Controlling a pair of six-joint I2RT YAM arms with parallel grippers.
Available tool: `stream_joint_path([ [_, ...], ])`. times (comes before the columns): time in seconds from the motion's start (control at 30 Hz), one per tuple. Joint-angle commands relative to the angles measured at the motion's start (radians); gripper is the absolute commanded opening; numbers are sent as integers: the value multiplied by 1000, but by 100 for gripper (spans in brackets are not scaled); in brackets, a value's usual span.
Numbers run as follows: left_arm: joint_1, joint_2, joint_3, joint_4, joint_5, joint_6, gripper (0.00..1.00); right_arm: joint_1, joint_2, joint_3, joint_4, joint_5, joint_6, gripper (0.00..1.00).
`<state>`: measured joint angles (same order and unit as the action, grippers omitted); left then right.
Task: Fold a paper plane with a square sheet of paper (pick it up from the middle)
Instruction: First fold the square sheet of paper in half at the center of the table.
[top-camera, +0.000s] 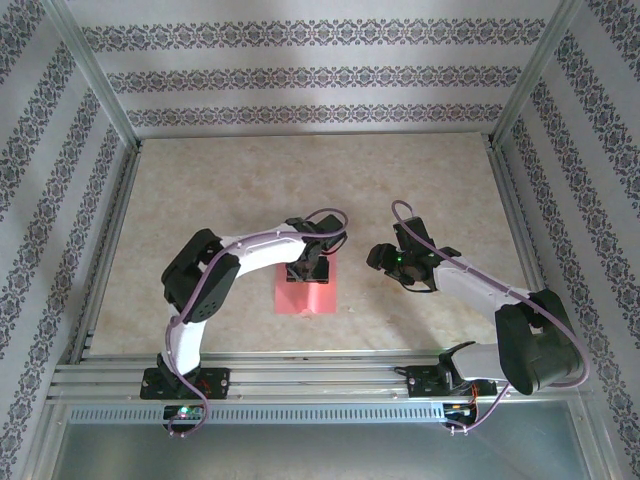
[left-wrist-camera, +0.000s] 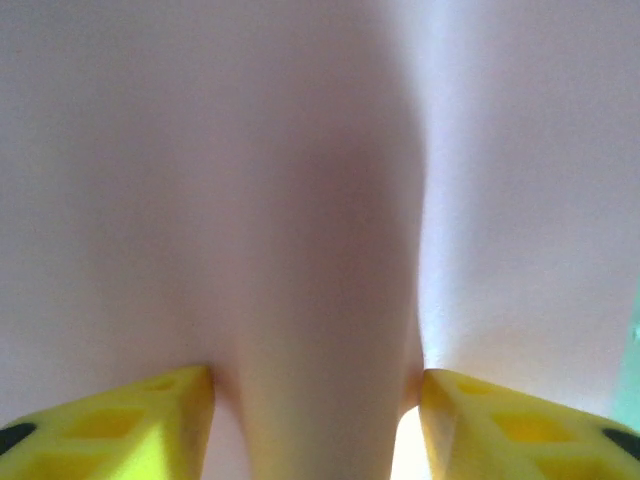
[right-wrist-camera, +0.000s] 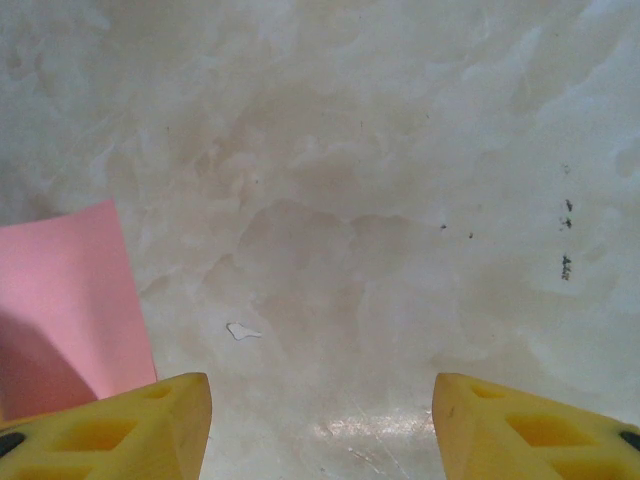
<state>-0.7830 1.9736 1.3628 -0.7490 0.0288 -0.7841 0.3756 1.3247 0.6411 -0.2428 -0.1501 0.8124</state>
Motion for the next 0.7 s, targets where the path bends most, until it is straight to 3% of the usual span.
stream_joint_path([
  [0.0,26,-122,-60,114,74,-7,47,4,-8,2,11,5,3,61],
  [0.13,87,-250,-162,323,273,-33,38,-8,-19,5,34,-18,4,61],
  [0.37,173,-323,-311,625,483,-101,39,-43,-29,-15,195,-212,-11,62],
  [0.5,202,-275,-370,730,495,-129,39,-31,11,-5,258,-309,-26,61],
  [0.67,208,-238,-404,742,404,-126,39,7,73,-14,323,-344,11,60],
])
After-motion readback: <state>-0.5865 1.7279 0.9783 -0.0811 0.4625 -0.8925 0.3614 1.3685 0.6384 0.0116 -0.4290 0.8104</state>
